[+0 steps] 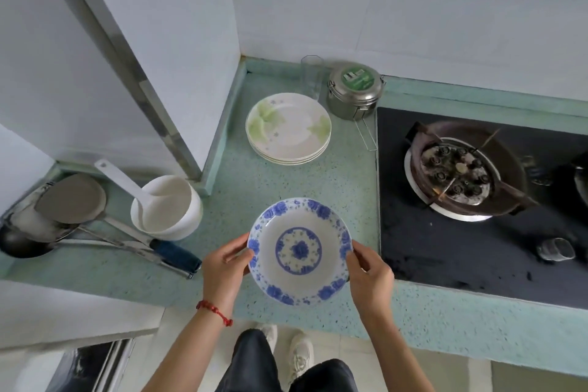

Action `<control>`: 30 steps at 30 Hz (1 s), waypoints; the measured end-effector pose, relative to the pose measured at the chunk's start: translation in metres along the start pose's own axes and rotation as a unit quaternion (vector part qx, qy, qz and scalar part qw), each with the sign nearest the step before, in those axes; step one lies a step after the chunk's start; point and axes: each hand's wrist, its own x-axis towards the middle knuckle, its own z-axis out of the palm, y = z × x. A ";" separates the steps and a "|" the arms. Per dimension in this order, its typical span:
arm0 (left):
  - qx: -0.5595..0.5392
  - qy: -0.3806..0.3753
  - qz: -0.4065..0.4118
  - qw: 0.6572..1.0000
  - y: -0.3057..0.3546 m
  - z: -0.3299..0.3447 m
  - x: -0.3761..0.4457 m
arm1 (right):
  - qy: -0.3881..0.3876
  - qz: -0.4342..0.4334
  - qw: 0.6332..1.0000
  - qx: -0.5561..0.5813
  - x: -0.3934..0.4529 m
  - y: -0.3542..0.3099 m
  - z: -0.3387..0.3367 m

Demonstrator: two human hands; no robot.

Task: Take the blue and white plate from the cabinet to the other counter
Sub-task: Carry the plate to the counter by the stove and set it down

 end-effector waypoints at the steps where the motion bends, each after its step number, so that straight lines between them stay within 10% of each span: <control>1: 0.001 -0.001 -0.004 1.000 0.001 0.003 0.009 | 0.001 0.006 1.000 -0.001 0.007 0.000 0.004; 30: 0.019 -0.020 -0.032 0.999 -0.005 0.033 0.119 | 0.021 0.002 0.993 -0.115 0.091 0.004 0.047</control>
